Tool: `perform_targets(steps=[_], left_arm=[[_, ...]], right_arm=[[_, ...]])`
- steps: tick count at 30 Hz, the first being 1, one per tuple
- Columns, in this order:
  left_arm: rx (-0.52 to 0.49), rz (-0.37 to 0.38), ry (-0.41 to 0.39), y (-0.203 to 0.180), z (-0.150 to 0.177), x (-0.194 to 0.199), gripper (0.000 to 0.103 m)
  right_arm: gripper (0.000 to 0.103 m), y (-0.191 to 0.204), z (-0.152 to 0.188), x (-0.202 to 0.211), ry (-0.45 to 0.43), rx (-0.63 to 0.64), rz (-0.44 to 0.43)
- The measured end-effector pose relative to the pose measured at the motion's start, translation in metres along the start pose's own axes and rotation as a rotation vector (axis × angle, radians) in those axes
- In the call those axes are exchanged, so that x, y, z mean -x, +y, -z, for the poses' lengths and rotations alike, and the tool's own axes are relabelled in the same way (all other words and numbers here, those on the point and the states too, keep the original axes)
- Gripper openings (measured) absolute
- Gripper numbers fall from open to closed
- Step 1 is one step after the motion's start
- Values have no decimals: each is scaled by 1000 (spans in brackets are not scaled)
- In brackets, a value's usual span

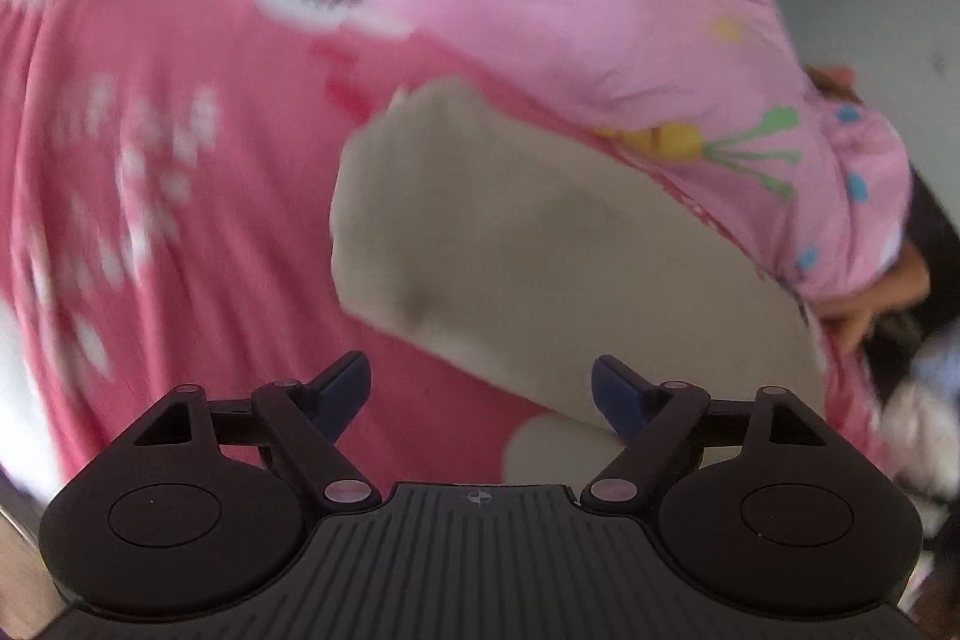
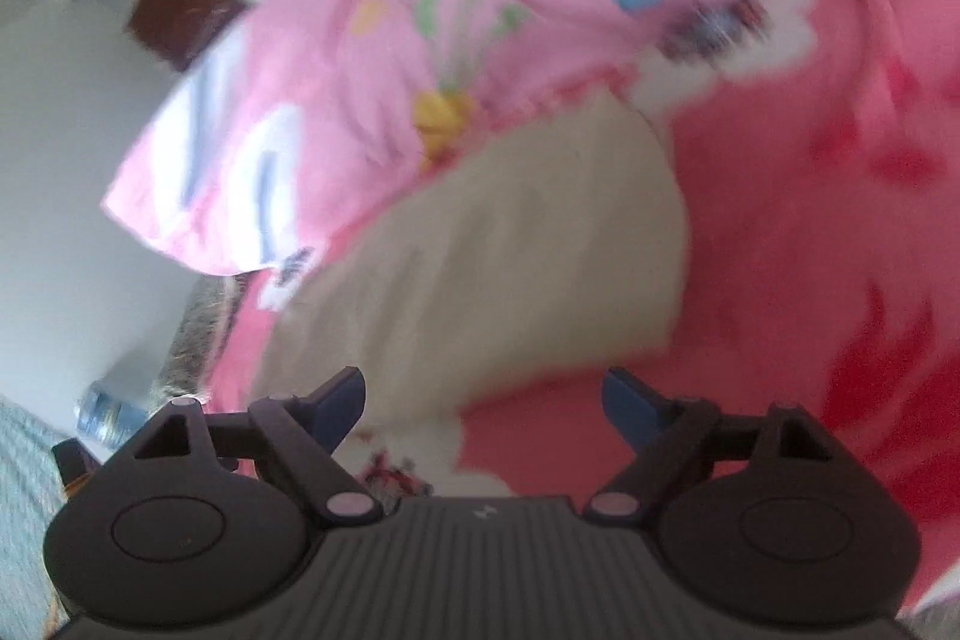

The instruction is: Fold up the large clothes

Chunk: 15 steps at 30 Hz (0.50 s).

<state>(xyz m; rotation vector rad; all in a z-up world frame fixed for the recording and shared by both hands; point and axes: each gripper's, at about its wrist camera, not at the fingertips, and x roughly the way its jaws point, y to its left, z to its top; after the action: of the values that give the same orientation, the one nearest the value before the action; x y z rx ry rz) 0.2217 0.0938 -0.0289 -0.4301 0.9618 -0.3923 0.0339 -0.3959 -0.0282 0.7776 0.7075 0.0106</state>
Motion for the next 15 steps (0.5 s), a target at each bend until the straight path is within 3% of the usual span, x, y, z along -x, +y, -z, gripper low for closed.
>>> perform_targets(steps=[4, 8, 10, 15], left_arm=[[159, 44, 16, 14, 2, -28, 103], [403, 130, -24, 42, -3, -45, 103], [479, 146, -48, 52, -6, -50, 103], [542, 95, -79, 55, -15, -62, 103]], right_arm=[[103, -37, 16, -32, 19, -171, 12], [103, -58, 20, -50, -27, -276, -58], [103, -64, 16, -56, -64, -315, -107], [103, -76, 0, -81, -129, -399, -176]])
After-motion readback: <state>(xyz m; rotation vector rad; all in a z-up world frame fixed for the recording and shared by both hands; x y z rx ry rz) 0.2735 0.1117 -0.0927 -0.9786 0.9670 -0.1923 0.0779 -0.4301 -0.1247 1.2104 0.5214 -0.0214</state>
